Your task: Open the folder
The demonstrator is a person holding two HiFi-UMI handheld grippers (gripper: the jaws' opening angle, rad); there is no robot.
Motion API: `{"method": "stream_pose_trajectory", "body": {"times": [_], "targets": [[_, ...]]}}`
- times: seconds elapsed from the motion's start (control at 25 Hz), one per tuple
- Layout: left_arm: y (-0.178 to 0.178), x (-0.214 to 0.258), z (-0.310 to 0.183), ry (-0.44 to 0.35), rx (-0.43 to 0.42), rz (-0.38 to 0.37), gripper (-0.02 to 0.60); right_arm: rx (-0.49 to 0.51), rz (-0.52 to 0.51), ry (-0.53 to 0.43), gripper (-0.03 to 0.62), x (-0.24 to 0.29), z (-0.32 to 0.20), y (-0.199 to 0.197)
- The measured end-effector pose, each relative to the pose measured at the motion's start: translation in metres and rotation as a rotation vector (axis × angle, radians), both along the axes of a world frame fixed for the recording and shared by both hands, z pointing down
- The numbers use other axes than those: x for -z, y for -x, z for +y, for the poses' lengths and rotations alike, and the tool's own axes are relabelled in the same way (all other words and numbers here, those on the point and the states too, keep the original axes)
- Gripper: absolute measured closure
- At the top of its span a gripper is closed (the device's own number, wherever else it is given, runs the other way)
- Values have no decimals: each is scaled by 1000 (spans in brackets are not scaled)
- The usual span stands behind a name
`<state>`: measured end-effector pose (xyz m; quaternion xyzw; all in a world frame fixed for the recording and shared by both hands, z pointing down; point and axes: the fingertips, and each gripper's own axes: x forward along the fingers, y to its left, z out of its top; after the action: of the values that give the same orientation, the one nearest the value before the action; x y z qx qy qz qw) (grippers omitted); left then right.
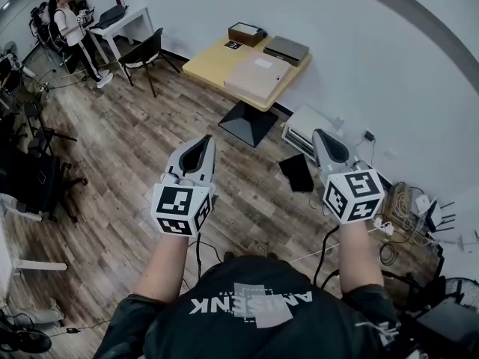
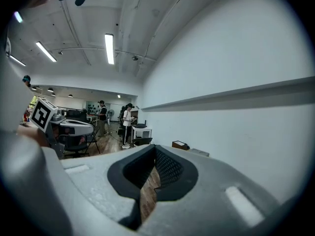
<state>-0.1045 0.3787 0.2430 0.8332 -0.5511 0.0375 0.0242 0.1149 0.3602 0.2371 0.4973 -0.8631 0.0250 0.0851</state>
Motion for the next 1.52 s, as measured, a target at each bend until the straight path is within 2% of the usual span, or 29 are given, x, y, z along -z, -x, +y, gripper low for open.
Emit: {"method": "stream_pose_trajectory", "body": {"times": [0.16,0.36,0.6,0.96,1.16,1.52], "targets": [[18,-5,-11,4,-18,33,581,-24,-12,5,589,-6,-5,12],[26,-10,-30,11,-48,19,581,-26,-21,11,589,-8,-20,23],[24,-24,-83,35,-16,20,581,-2,-32,12,589,-20,-73,17],[0,-16,-204,3,37,-13,581,52,-22,-6,589,-16,-204,-10],[-26,-15,-268,15,45,-23,580,68,-25,1,589,-17,-272,-37],[-76,-15,-355,37,43,-46,581,102,-27,25,589,-24,-353,-78]]}}
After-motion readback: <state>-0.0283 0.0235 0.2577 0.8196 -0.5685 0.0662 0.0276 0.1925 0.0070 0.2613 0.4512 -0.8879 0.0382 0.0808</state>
